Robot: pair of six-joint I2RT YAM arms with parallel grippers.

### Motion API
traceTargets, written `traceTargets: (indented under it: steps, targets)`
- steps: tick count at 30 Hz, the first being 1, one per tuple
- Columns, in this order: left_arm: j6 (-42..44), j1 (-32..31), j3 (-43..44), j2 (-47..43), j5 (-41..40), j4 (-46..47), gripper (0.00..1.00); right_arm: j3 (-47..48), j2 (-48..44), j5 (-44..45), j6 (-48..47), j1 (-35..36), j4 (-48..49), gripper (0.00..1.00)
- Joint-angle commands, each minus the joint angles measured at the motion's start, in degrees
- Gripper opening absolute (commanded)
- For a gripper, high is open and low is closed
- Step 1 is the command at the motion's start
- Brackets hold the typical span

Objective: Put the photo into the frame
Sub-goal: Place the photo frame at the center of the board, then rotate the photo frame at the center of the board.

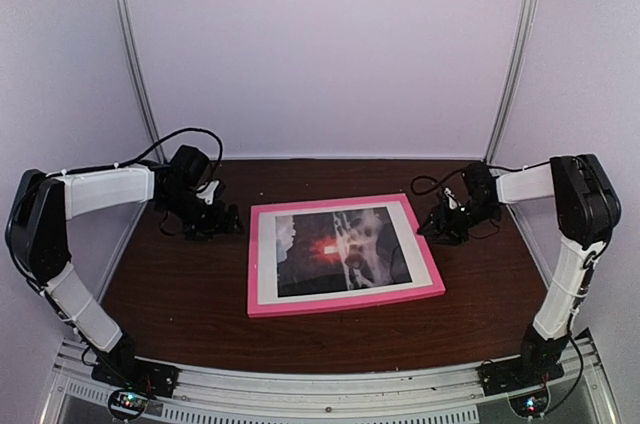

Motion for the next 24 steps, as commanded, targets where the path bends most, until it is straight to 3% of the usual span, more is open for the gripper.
traceTargets:
  steps: [1,12,24]
  targets:
    - [-1.9,-1.5,-1.7,-1.0,-0.9,3.8,0.94,-1.3,-5.0,7.7,-2.4,-0.1,-6.8,0.57]
    - [-7.7,-6.6,-3.3,5.4,2.7,9.7,0.98,-6.7,-11.6,15.5,-3.0,5.7,-11.2,0.73]
    - [-9.8,-7.8,-0.1,13.2,-0.5,11.5,0.94,-12.7,-15.9,23.5,4.3,18.1,-8.8,0.73]
